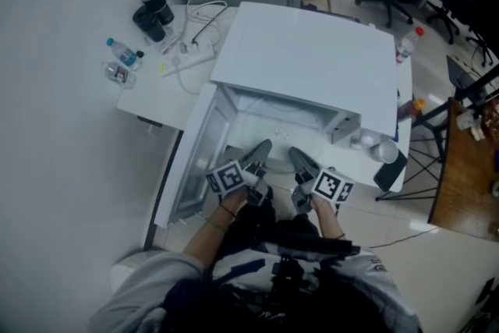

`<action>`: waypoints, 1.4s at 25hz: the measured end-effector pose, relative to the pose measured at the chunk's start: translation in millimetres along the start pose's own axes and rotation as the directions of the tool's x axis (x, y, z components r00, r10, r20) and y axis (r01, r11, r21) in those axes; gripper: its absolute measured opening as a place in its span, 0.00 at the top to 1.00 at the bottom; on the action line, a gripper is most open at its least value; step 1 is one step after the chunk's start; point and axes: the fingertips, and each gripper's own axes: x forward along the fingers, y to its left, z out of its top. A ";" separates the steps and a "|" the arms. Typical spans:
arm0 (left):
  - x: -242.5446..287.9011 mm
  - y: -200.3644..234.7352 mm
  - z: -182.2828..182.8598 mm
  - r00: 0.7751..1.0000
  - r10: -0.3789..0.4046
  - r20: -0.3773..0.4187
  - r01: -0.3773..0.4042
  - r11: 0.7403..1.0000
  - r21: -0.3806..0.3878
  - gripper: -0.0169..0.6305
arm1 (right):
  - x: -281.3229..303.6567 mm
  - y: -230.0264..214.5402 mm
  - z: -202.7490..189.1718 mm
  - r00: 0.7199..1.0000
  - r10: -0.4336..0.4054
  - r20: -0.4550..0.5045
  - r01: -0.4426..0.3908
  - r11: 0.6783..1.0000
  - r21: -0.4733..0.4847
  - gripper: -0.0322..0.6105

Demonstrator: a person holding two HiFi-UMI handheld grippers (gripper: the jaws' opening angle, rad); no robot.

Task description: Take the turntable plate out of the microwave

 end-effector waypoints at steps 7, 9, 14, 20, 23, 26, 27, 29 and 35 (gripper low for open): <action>-23.0 -30.6 -10.6 0.998 -0.029 0.057 0.026 0.998 0.055 0.87 | -27.3 18.0 -8.3 0.999 0.044 -0.016 -0.045 0.998 -0.046 0.79; -31.9 -40.8 -15.6 0.997 -0.029 0.075 0.024 0.998 0.056 0.87 | -36.5 25.8 -11.5 0.998 0.066 -0.024 -0.068 0.996 -0.058 0.79; -54.5 -66.0 -29.7 0.991 -0.034 0.127 0.020 0.993 0.114 0.86 | -61.4 43.1 -21.2 0.991 0.123 -0.052 -0.127 0.988 -0.088 0.79; -73.4 -83.9 -48.1 0.977 -0.020 0.214 0.004 0.997 0.076 0.86 | -85.3 52.6 -27.7 0.981 0.172 -0.086 -0.183 0.971 -0.155 0.78; -77.4 -93.8 -53.4 0.972 -0.023 0.233 0.003 0.996 0.087 0.86 | -93.9 55.3 -29.7 0.975 0.202 -0.091 -0.214 0.965 -0.153 0.78; -80.0 -102.8 -57.5 0.970 -0.037 0.241 0.011 0.994 0.107 0.86 | -102.4 62.5 -28.4 0.972 0.218 -0.093 -0.231 0.959 -0.164 0.78; -80.2 -105.1 -58.6 0.969 -0.044 0.242 0.017 0.993 0.114 0.86 | -104.9 65.8 -27.0 0.971 0.220 -0.092 -0.233 0.957 -0.173 0.78; -81.1 -108.5 -60.0 0.967 -0.046 0.249 0.018 0.993 0.114 0.86 | -109.1 70.7 -24.3 0.970 0.227 -0.088 -0.240 0.952 -0.188 0.78; -82.8 -119.7 -62.6 0.962 -0.053 0.266 0.022 0.993 0.120 0.86 | -118.1 77.1 -20.8 0.964 0.254 -0.082 -0.266 0.941 -0.210 0.78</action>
